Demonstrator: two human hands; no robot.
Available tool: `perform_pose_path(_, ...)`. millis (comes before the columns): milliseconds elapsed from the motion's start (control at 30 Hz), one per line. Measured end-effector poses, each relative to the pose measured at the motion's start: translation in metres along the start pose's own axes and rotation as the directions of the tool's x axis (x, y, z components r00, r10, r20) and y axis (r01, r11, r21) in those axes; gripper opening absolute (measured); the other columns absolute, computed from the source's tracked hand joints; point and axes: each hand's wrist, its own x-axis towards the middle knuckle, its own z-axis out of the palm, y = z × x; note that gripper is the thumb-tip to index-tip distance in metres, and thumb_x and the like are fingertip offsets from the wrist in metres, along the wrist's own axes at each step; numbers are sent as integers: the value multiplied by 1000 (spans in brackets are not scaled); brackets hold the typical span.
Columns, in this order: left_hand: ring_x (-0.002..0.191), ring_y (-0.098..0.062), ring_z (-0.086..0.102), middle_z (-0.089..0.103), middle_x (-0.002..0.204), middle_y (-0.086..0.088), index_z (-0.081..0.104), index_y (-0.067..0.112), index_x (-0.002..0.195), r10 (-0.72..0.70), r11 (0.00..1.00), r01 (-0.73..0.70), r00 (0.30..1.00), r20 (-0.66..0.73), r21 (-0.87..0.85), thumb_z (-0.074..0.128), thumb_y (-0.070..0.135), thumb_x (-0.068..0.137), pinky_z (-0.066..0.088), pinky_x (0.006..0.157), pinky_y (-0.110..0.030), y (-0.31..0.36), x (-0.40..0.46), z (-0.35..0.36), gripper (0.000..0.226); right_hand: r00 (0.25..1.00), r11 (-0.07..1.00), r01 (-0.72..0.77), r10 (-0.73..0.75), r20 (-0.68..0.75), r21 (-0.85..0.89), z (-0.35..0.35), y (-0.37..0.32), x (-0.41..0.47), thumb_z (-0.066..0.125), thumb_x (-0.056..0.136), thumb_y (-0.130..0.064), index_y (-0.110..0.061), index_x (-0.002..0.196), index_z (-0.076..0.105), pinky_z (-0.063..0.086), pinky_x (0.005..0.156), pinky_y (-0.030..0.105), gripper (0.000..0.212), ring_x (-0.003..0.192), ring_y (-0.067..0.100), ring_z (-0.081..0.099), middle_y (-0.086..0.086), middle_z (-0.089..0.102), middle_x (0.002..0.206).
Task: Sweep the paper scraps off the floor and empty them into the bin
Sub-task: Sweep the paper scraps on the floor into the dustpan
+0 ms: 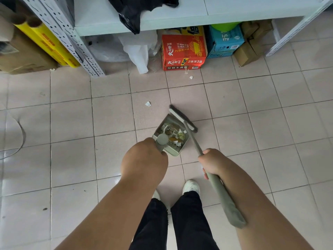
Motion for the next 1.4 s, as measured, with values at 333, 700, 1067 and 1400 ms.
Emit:
perform_pose_path(333, 52, -14, 46, 53, 60, 2, 40, 19, 65, -160, 984, 153, 985, -71, -90, 47, 23, 78, 26, 42, -24, -57, -11, -30, 15, 993, 980, 118, -116, 23, -158, 26, -72, -23, 35, 88, -10, -9, 110, 51, 41, 39, 15, 27, 25, 15, 50, 13, 54, 70)
perform_pose_path(700, 53, -18, 48, 53, 59, 1, 44, 18, 66, -284, 947, 261, 952, -114, -186, 47, 21, 76, 28, 42, -25, -109, 10, -51, 11, 984, 882, 163, -177, 10, -441, 72, -153, 10, 40, 91, -6, -5, 93, 48, 36, 35, 16, 9, 30, 18, 53, 10, 56, 41)
perform_pose_path(1067, 55, -18, 52, 56, 61, 1, 47, 19, 68, -242, 952, 223, 968, -70, -210, 48, 22, 76, 32, 43, -24, -100, 31, -56, 9, 990, 919, 136, -111, 89, -370, 47, -115, -34, 35, 89, -12, -9, 99, 46, 41, 38, 15, 15, 25, 15, 52, 14, 57, 73)
perform_pose_path(1400, 57, -18, 51, 55, 63, 1, 46, 18, 69, -188, 963, 171, 980, -63, -210, 47, 22, 76, 30, 43, -25, -30, 65, -48, 7, 987, 950, 122, -147, -66, -289, -34, -133, -5, 34, 91, -11, -11, 100, 43, 39, 40, 15, 13, 34, 20, 54, 15, 54, 78)
